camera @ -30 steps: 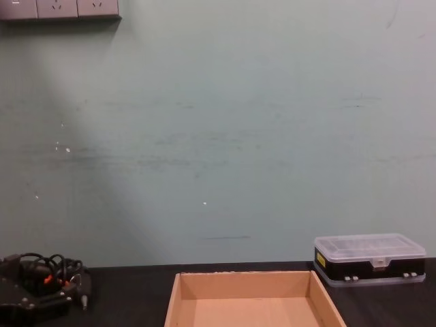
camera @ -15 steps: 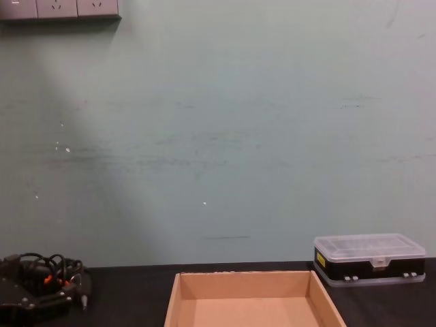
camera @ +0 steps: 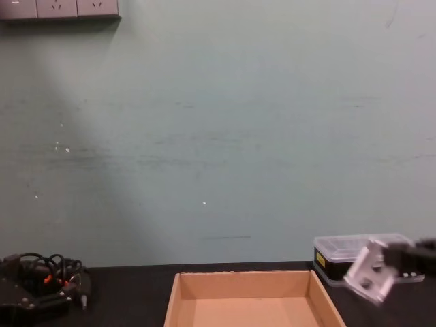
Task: Use one hand to pick up the angle iron from the table and place it into the box.
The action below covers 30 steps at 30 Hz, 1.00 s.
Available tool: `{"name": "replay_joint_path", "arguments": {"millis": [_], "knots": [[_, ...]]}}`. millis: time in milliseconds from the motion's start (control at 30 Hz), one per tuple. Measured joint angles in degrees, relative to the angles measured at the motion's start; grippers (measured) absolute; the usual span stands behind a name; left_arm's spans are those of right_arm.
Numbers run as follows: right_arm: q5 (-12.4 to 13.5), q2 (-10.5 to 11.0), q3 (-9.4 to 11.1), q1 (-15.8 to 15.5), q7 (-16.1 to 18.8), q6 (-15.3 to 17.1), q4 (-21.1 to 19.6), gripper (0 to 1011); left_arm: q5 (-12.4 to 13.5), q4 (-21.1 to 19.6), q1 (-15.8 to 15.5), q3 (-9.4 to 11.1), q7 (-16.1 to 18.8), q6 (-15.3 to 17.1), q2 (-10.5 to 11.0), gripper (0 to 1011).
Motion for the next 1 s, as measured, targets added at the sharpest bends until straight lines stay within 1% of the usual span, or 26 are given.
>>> {"name": "replay_joint_path", "arguments": {"millis": [33, 100, 133, 167, 200, 267, 300, 333, 367, 467, 500, 567, 600, 700, 733, 767, 800, 900, 933, 1000], "knots": [[-0.3, -0.36, -0.88, 1.42, -0.23, 0.52, -0.02, 80, 0.0, 0.0, 0.0, 0.0, 0.0, 0.0, 0.0, 1011], [-0.84, -0.84, -1.76, 2.8, -0.57, 1.1, 0.06, 80, 0.0, 0.0, 0.0, -0.01, 0.0, 0.0, 0.0, 1011], [-1.46, -1.47, -2.66, 4.28, -1.12, 1.95, 0.33, 80, 0.0, 0.0, 0.0, 0.0, 0.0, 0.0, 0.0, 1011], [-1.46, -1.47, -2.66, 4.28, -1.12, 1.95, 0.33, 80, 0.0, 0.0, 0.0, 0.0, 0.0, 0.0, 0.0, 1011], [-2.21, -2.22, -3.78, 5.95, -1.63, 2.93, 0.81, 80, 0.0, 0.0, 0.0, 0.0, 0.0, 0.0, 0.0, 1011], [-3.13, -2.97, -4.98, 7.79, -1.92, 3.94, 1.56, 80, 0.0, 0.0, 0.0, 0.0, 0.0, 0.0, 0.0, 1011], [-4.47, -3.74, -6.5, 9.54, -2.22, 4.73, 2.61, 80, 0.0, 0.0, 0.0, 0.0, 0.0, 0.0, 0.0, 1011], [-5.33, -4.18, -7.25, 10.52, -2.44, 5.13, 3.22, 80, 0.0, 0.0, 0.0, 0.0, 0.0, 0.0, 0.0, 1011], [-6.64, -5.13, -8.52, 12.18, -2.67, 5.82, 4.62, 80, 0.0, 0.0, 0.0, 0.0, 0.0, 0.0, 0.0, 1011], [-8.43, -6.83, -10.17, 14.7, -3.05, 6.95, 6.89, 80, 0.0, 0.0, 0.0, 0.0, 0.0, 0.0, 0.0, 1011], [-9.48, -8.18, -11.08, 16.35, -3.31, 7.68, 8.59, 80, 0.0, 0.0, 0.0, 0.0, 0.0, 0.0, 0.0, 1011], [-10.35, -9.59, -11.91, 17.93, -3.48, 8.24, 10.32, 80, 0.0, 0.0, 0.0, 0.0, 0.0, 0.0, 0.0, 1011], [-11.11, -10.92, -12.49, 19.27, -3.75, 8.8, 11.85, 80, 0.0, 0.0, 0.0, 0.0, 0.0, 0.0, 0.0, 1011], [-12.15, -12.84, -13.17, 20.97, -4.26, 9.62, 13.87, 80, 0.0, 0.0, 0.0, 0.0, 0.0, 0.0, 0.0, 1011], [-12.8, -14.11, -13.6, 21.92, -4.71, 10.07, 15.03, 80, 0.0, 0.0, 0.0, 0.0, 0.0, 0.0, 0.0, 1011], [-13.17, -14.74, -13.82, 22.36, -4.98, 10.31, 15.64, 80, 0.0, 0.0, 0.0, -0.01, 0.0, 0.0, 0.0, 1011], [-13.9, -16.14, -14.28, 23.18, -5.62, 10.75, 16.89, 80, 0.0, 0.0, 0.0, 0.0, 0.0, 0.0, 0.0, 1011], [-14.9, -17.95, -14.87, 24.21, -6.55, 11.27, 18.75, 80, 0.01, 0.0, 0.0, 0.0, 0.0, 0.0, 0.0, 1011], [-15.68, -19.03, -15.32, 24.75, -7.03, 11.46, 20.05, 80, 0.0, 0.0, 0.0, -0.01, 0.0, 0.0, 0.0, 1011], [-16.31, -19.98, -15.76, 25.24, -7.41, 11.57, 21.31, 80, 0.0, 0.0, 0.0, 0.0, 0.0, 0.0, 0.0, 1011]]}}
